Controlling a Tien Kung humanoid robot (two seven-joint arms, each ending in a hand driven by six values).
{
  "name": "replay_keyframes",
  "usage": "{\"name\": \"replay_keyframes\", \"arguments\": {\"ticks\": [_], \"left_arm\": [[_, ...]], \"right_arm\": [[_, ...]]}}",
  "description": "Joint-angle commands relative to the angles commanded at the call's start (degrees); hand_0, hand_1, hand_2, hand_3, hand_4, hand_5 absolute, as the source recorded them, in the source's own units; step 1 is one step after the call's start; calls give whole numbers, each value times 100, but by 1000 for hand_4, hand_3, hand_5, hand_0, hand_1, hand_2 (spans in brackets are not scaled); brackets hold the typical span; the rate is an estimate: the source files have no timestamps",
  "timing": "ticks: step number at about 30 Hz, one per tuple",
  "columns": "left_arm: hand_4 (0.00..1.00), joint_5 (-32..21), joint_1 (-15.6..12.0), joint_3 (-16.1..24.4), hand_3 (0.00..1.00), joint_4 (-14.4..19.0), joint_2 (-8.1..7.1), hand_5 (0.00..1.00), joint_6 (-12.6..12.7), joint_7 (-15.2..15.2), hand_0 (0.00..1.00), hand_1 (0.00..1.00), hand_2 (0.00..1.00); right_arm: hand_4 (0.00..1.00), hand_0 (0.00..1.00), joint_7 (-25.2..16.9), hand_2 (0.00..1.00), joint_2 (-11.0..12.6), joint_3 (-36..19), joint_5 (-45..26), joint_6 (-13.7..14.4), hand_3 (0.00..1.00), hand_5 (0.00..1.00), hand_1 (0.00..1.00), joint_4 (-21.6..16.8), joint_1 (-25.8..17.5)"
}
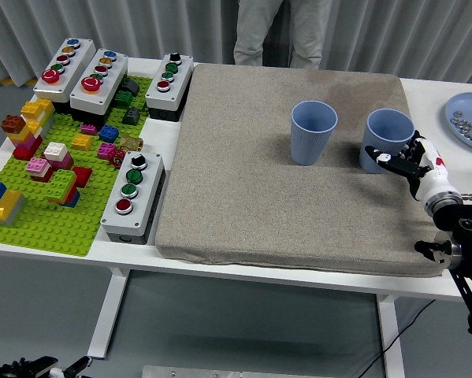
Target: Pick cup pour cup place
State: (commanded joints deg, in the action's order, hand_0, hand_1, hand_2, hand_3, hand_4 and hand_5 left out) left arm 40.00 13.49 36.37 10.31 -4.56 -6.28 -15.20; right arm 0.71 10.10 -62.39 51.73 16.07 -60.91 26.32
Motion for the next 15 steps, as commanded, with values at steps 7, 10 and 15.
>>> {"name": "replay_keyframes", "arguments": {"ticks": [7, 10, 15], "left_arm": [[508, -16, 1, -26, 685, 0, 1, 998, -4, 0, 769, 764, 819], [509, -15, 3, -37, 684, 0, 2, 998, -7, 0, 769, 764, 819], [508, -16, 0, -58, 684, 0, 2, 998, -11, 0, 769, 764, 818]], "right_arm": [[860, 994, 4, 968, -25, -13, 1, -4, 912, 246, 906, 38, 11], [859, 993, 0, 968, -34, -29, -6, -1, 911, 247, 906, 60, 19], [858, 993, -5, 968, -49, -53, -8, -5, 909, 246, 905, 95, 36]]}}
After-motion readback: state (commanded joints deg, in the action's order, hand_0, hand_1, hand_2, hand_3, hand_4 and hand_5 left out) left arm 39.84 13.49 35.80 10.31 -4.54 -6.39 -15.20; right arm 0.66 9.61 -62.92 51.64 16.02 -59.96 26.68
